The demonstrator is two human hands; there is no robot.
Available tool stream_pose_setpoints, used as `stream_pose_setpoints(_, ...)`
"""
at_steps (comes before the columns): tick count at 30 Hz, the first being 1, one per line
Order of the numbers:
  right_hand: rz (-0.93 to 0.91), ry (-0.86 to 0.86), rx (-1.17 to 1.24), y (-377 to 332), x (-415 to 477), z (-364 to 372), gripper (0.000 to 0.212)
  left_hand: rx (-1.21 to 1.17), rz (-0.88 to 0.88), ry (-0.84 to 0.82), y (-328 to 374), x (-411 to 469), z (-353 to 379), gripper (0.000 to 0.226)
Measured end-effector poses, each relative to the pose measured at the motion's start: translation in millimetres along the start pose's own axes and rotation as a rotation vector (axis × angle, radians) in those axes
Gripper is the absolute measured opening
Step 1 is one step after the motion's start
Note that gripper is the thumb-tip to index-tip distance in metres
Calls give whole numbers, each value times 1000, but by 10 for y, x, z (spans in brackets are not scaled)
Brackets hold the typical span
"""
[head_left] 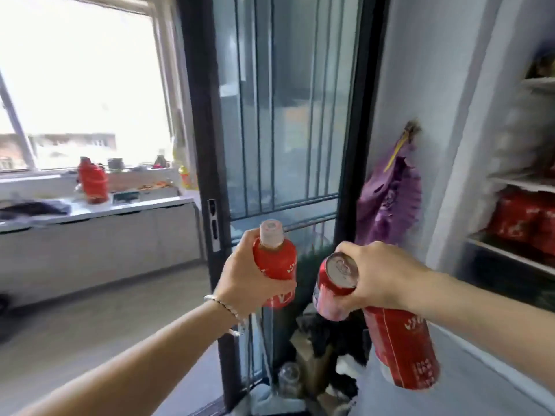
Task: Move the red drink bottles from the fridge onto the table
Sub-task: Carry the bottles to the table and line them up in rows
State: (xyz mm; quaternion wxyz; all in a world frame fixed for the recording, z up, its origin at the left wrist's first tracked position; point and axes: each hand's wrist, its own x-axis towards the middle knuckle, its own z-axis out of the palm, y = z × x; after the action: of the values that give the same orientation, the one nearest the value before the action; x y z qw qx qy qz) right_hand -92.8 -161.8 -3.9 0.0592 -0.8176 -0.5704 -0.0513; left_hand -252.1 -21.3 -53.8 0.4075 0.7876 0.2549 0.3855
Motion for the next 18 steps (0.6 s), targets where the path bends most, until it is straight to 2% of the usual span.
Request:
stream_pose_setpoints(7, -456, -84, 101, -2378, 268, 562, 70, 181, -284, 406, -905, -1423, -2026, 72)
stream_pose_setpoints(11, -659, -142, 180, -3883, 245, 883, 68, 313, -444, 584, -1257, -2437, -3188, 76)
stream_pose_setpoints(18, -978, -340, 288, -6206, -145, 1395, 67, 418, -659, 931, -1510, -4160, -4594, 73)
